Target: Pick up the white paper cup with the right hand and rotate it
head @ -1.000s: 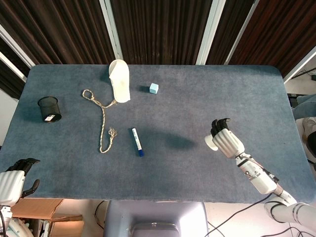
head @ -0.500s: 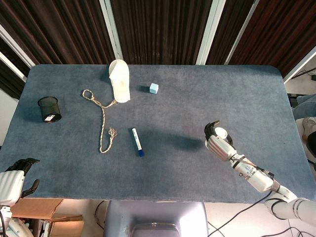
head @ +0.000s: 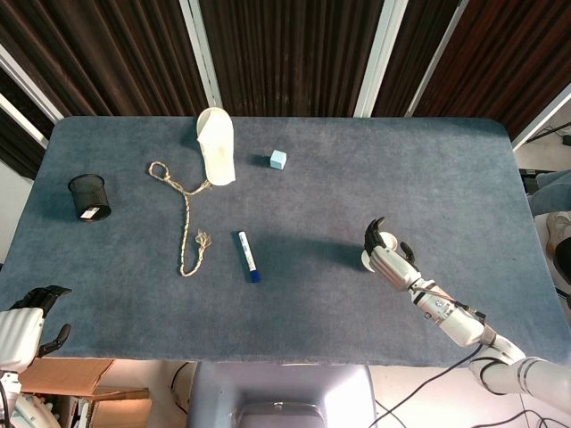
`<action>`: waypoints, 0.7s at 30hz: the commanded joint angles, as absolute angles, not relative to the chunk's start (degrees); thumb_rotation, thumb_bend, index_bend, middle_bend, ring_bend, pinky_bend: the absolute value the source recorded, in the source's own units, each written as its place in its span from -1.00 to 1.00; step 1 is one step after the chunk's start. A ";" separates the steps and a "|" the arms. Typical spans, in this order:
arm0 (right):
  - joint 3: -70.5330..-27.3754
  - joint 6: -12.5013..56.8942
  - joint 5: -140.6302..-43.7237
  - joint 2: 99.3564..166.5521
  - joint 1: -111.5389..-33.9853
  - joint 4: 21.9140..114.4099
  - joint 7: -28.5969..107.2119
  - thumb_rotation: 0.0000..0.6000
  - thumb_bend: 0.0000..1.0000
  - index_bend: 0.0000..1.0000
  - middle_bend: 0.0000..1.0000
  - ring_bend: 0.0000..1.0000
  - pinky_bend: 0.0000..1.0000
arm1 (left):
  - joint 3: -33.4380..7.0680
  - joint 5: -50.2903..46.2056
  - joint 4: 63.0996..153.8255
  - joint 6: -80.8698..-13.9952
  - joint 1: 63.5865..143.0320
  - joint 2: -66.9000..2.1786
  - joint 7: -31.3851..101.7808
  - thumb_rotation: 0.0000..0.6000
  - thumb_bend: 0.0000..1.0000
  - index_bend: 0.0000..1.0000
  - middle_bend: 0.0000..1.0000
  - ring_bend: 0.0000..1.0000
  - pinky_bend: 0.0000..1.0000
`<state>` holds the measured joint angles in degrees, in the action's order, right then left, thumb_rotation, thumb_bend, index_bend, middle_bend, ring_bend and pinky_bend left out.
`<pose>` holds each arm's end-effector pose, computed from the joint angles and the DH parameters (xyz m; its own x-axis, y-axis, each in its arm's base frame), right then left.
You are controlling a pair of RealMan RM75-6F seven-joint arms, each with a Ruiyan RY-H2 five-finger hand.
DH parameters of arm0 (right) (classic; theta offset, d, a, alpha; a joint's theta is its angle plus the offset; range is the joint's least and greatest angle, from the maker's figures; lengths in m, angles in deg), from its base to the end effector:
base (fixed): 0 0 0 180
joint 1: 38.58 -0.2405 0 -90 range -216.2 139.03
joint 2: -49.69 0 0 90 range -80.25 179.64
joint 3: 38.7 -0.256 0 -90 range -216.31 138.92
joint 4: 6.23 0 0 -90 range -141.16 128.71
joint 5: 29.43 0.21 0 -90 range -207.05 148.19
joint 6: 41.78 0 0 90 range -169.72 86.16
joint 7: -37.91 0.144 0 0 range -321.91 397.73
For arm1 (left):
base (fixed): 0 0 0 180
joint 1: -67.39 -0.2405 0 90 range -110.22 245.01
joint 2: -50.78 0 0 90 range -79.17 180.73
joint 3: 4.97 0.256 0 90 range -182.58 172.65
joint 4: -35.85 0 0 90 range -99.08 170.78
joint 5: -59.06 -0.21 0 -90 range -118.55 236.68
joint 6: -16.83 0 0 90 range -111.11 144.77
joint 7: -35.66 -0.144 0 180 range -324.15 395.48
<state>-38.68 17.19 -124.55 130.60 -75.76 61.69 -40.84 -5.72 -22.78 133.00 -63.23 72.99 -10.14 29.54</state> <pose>-0.2369 -0.3338 0.0320 0.7486 0.5520 -0.3672 0.5599 -0.2296 0.7961 -0.3136 0.1749 0.1562 0.4569 0.1282 0.8802 0.8848 0.0365 -0.4646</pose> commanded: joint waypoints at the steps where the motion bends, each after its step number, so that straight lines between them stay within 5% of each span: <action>1: -38.81 17.25 -124.25 130.84 -75.53 61.56 -40.86 1.00 -0.13 -0.32 -0.30 -0.50 -0.22 | -5.72 -22.82 133.00 -63.27 72.97 -10.12 29.57 1.00 -0.30 -0.45 -0.55 -0.60 -0.22; 13: -40.76 20.06 -121.74 130.93 -73.78 63.71 -37.33 1.00 -0.29 -0.53 -0.42 -0.59 -0.29 | -5.74 -22.84 132.96 -63.44 72.87 -10.05 29.77 1.00 -0.30 -0.45 -0.55 -0.60 -0.22; 18: -43.51 24.15 -116.84 127.32 -70.53 72.70 -28.95 1.00 -0.46 -0.66 -0.54 -0.67 -0.36 | -5.74 -22.86 133.01 -63.57 72.81 -10.06 29.67 1.00 -0.30 -0.45 -0.55 -0.60 -0.22; 21: -45.42 25.04 -110.83 123.43 -67.65 81.67 -18.58 1.00 -0.73 -0.74 -0.63 -0.74 -0.44 | -5.72 -23.00 133.05 -63.67 72.80 -10.11 29.49 1.00 -0.30 -0.45 -0.55 -0.60 -0.22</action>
<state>-42.95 23.06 -117.01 127.68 -71.01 72.88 -28.40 -5.72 -22.99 133.04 -63.65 72.80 -10.10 29.50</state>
